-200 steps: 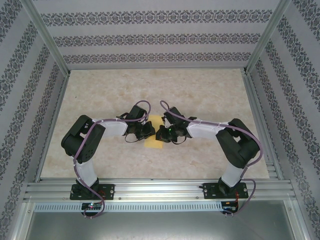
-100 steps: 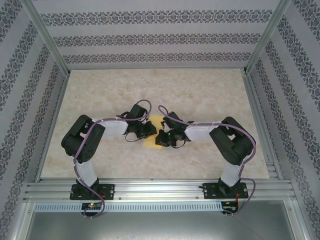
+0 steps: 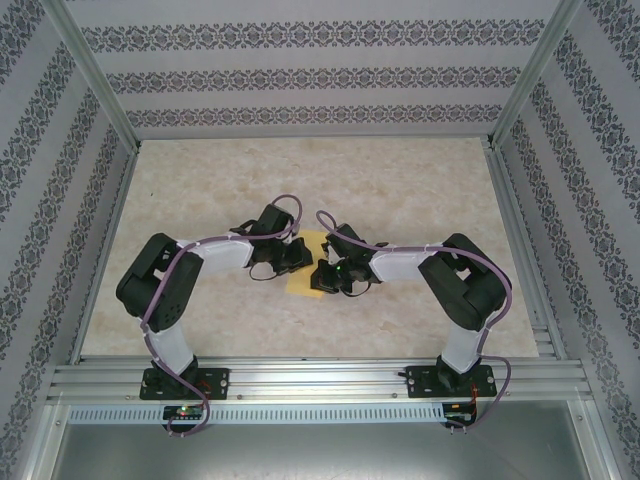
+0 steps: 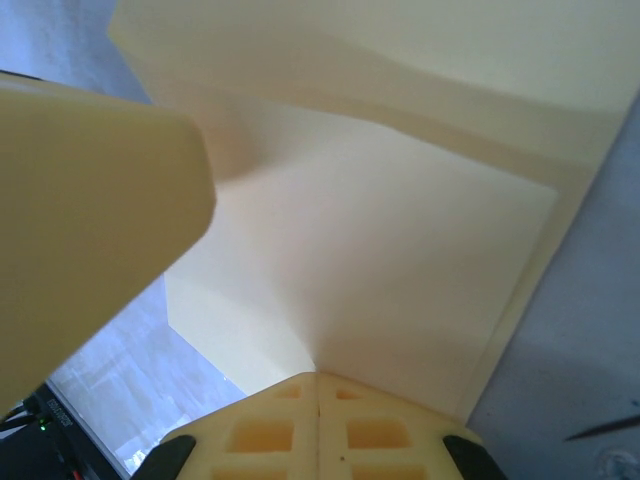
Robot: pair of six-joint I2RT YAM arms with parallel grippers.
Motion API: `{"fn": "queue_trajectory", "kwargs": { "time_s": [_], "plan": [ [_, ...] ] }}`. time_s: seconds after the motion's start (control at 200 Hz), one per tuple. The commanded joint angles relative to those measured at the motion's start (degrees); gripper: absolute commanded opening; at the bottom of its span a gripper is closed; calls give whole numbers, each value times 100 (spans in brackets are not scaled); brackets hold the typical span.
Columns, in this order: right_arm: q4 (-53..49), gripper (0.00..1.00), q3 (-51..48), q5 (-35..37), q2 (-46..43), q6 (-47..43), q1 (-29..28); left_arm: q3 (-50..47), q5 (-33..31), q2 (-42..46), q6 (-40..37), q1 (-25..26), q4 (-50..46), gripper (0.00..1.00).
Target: Fold a paper plane with a square sheet of paper (pick it up from the middle)
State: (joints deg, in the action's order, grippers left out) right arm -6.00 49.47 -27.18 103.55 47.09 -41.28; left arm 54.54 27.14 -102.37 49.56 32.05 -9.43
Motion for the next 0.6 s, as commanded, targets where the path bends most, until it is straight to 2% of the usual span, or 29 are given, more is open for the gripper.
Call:
{"fn": "queue_trajectory", "kwargs": {
  "time_s": [0.0,0.21,0.594],
  "plan": [
    [-512,5,-263,351,319,54,-122,-97,-125,-218,-34,56,115,9],
    [-620,0,-339,402,305,19,-129,-287,-458,-302,-81,-104,315,9],
    [-929,0,-291,573,359,-95,-166,-208,-538,-237,-279,-423,280,10]
  ]
}}
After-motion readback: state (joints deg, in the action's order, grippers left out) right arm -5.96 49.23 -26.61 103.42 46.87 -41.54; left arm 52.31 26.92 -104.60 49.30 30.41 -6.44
